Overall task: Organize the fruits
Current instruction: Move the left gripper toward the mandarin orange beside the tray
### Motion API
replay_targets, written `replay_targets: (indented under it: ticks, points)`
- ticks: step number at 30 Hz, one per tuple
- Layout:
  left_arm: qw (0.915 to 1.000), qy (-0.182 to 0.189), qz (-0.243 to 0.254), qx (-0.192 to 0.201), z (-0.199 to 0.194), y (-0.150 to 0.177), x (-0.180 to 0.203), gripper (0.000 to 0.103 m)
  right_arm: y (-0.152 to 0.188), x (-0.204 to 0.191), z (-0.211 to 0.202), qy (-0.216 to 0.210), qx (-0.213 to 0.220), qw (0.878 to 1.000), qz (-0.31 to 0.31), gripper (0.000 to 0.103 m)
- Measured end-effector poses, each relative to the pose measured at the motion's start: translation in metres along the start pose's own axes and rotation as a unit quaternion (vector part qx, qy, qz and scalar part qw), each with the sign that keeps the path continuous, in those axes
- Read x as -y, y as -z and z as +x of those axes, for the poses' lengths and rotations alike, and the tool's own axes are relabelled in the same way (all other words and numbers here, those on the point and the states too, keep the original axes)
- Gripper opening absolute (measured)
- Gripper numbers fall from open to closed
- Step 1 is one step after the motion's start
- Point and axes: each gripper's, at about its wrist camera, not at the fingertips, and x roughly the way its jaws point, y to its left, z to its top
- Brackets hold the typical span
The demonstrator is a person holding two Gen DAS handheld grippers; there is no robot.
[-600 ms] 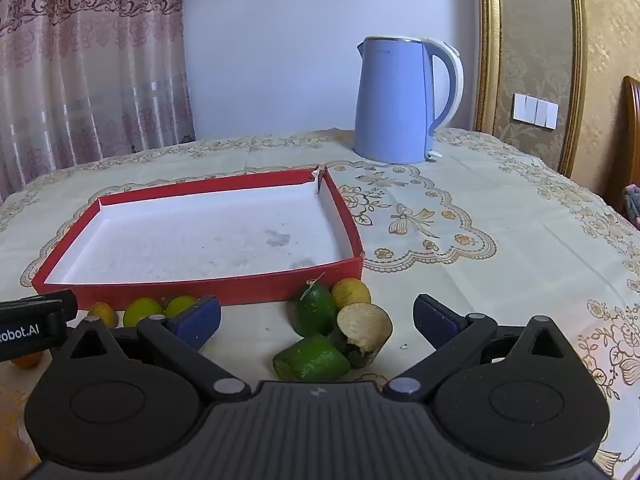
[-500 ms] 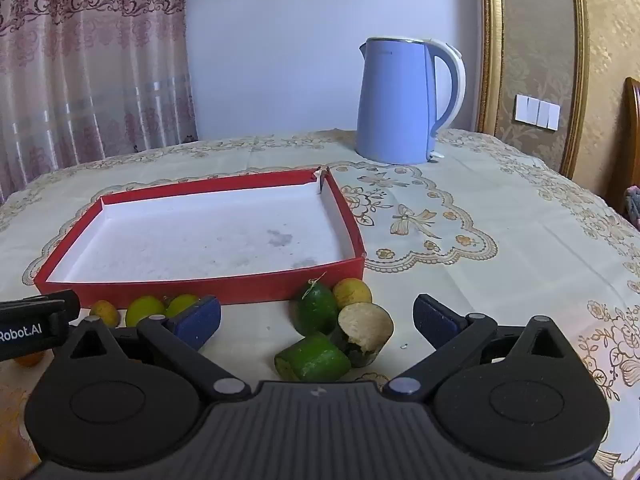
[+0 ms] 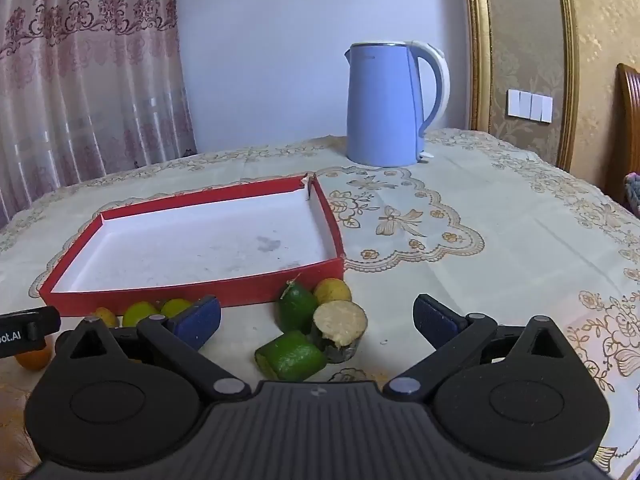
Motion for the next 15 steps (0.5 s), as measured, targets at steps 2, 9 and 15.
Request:
replay_targets:
  ticks: [2, 9, 15]
  points:
    - [1.0, 0.0, -0.001, -0.001, 0.0007, 0.0005, 0.0006, 0.103, 0.0019, 0.0014, 0.0012, -0.001, -0.003, 1.0, 0.001, 0.103]
    - [1.0, 0.0, 0.004, -0.004, 0.0017, 0.0006, -0.0011, 0.103, 0.0056, -0.0015, 0.0041, -0.011, -0.013, 1.0, -0.005, 0.103]
    - [1.0, 0.001, 0.004, -0.005, 0.0033, 0.0019, -0.0006, 0.103, 0.0041, -0.0011, 0.0019, -0.014, -0.008, 1.0, -0.003, 0.103]
